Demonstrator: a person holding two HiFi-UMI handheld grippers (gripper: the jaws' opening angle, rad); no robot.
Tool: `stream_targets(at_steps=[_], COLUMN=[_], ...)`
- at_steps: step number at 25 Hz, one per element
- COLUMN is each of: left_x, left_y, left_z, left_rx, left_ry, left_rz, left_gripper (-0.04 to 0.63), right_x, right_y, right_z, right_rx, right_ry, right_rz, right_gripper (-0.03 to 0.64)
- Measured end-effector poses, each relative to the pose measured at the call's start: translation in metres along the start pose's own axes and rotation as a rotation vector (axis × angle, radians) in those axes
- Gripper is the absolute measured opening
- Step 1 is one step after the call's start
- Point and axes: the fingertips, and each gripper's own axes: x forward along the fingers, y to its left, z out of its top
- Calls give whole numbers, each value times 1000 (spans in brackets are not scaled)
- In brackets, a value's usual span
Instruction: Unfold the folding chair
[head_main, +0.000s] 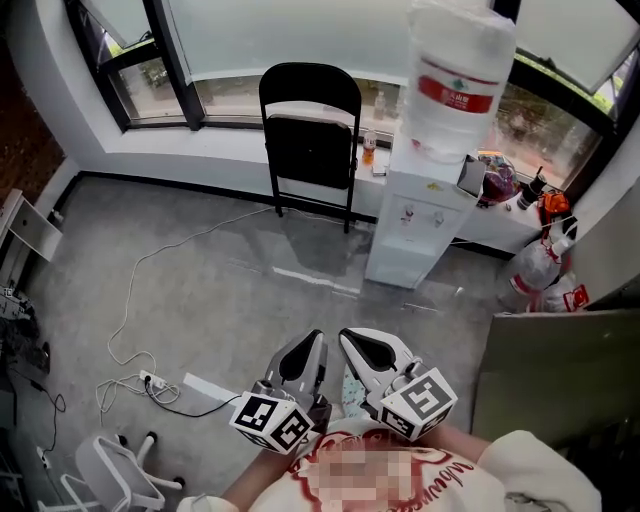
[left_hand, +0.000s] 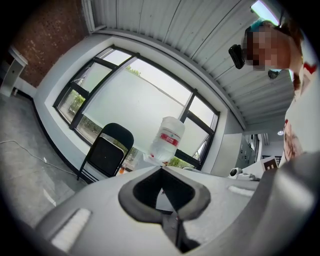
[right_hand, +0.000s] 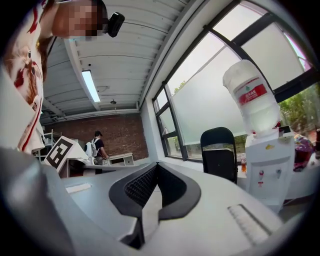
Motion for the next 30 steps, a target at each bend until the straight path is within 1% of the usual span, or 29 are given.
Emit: stream_targets(at_steps=[5,8,10,14,17,23,30], left_x=[20,49,70,107,133,186,232], left_y=[23,33,41,55,63,73,87], left_z=[14,21,28,47,60,66,78], left_rx=[17,51,60,78,82,98,105], left_ry=[-6,0,-3,-24,-26,-30,-35], left_rz=[41,41,38,38,58,54,89], left_gripper=[0,0,0,0,0,0,0], right_x=[34,55,70,99,113,132,146], right_y=[-17,-35,-52,-88,-109,-156,-203], right_z=[10,19,27,52,66,79,95], right_rx=[7,-25,-36,-18,-33,-19,2], right_ry=[-10,-12,-11,-33,-39,-44,-61], right_rz=[45,72,85,83,103,113,112], right_gripper=[23,23,23,23,23,23,23])
